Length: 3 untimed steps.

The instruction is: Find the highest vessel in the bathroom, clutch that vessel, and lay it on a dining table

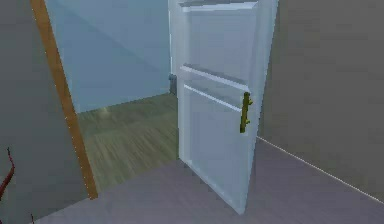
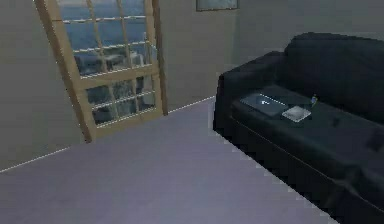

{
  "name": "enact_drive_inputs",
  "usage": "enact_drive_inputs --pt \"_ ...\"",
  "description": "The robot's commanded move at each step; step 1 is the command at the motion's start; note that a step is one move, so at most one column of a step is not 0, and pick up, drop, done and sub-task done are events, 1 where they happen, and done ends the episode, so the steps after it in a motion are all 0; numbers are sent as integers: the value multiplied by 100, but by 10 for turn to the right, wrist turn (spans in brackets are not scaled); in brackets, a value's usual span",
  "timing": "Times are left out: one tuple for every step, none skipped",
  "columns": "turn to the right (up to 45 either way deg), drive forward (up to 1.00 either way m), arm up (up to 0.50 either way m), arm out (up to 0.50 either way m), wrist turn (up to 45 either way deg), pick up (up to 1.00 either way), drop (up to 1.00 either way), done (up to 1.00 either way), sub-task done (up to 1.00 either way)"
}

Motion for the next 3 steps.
enact_drive_inputs --pt "0 65 0 0 0 0 0 0 0" --pt "-330 0 0 0 0 0 0 0 0" --pt "-30 0 0 0 0 0 0 0 0"
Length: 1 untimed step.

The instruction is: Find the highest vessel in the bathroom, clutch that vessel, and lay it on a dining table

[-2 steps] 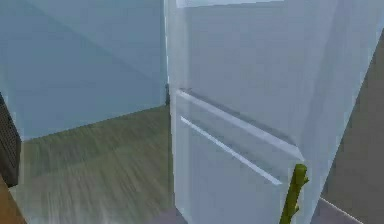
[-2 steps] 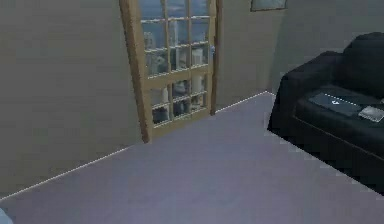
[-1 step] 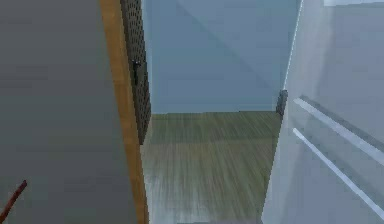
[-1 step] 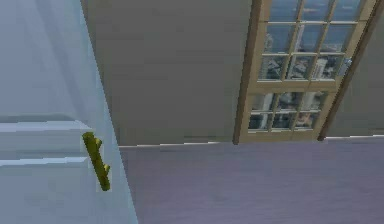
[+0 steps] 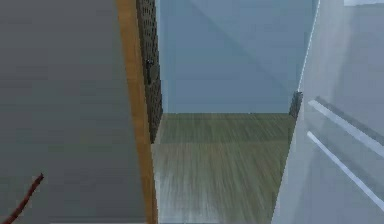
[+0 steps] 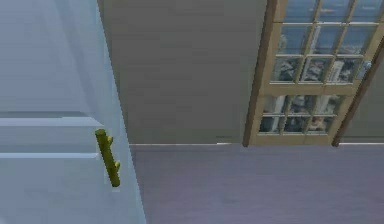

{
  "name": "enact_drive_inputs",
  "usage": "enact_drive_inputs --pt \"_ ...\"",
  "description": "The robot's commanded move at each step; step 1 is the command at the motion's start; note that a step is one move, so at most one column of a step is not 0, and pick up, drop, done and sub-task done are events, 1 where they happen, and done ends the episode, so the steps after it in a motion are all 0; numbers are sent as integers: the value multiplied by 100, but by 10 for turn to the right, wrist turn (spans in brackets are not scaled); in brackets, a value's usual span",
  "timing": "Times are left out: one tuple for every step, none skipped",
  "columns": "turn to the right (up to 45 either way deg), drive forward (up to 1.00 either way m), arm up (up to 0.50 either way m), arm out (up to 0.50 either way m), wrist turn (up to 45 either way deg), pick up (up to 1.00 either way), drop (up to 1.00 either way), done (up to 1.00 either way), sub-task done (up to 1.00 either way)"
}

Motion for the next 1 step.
enact_drive_inputs --pt "0 70 0 0 0 0 0 0 0"
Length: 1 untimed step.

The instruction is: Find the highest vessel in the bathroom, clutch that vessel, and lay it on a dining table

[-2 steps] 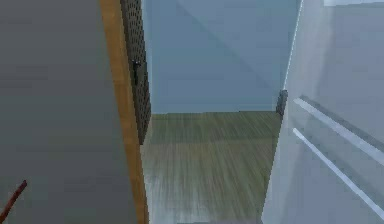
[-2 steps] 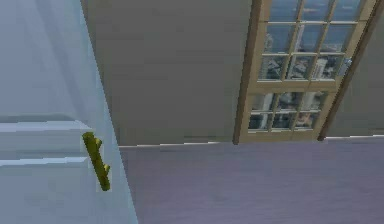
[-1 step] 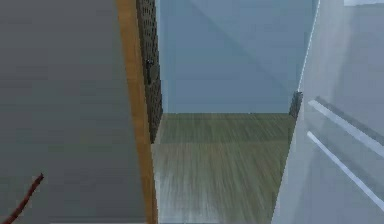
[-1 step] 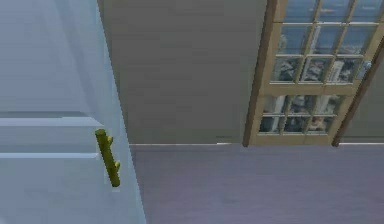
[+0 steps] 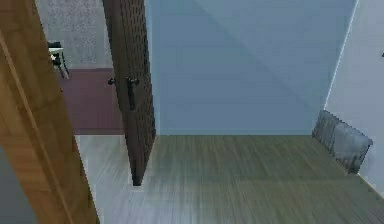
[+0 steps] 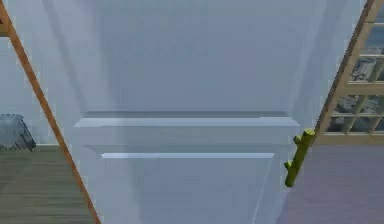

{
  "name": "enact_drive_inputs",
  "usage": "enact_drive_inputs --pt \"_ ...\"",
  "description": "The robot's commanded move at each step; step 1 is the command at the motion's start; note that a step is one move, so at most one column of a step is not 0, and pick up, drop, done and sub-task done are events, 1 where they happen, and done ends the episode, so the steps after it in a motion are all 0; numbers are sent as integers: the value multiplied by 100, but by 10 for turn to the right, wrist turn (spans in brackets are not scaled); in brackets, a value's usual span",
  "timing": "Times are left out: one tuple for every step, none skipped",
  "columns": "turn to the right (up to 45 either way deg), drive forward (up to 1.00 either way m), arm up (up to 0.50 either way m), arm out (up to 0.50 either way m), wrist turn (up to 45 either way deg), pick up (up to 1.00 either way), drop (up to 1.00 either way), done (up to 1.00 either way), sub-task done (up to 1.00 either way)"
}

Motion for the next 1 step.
enact_drive_inputs --pt "450 0 0 0 0 0 0 0 0"
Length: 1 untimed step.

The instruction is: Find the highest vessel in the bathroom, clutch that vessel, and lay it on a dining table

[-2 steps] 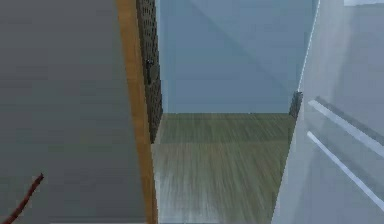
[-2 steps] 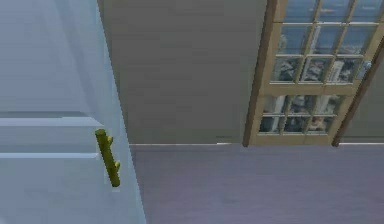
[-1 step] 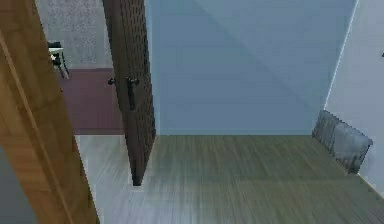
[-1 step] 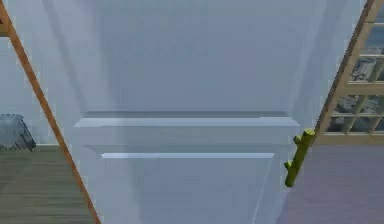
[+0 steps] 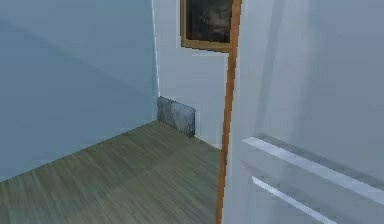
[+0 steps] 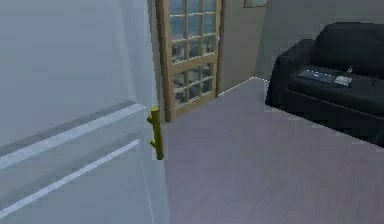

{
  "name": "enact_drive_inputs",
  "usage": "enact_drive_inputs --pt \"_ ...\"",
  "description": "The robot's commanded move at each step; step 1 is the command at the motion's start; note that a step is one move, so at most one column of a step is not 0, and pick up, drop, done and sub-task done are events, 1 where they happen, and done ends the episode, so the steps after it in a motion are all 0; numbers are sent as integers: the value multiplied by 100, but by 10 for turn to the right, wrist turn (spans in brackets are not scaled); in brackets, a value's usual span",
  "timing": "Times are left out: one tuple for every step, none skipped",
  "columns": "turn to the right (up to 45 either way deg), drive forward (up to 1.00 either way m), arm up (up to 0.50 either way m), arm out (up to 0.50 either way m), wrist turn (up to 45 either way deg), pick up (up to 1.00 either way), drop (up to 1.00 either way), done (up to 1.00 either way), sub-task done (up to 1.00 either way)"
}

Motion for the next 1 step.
enact_drive_inputs --pt "0 30 0 0 0 0 0 0 0"
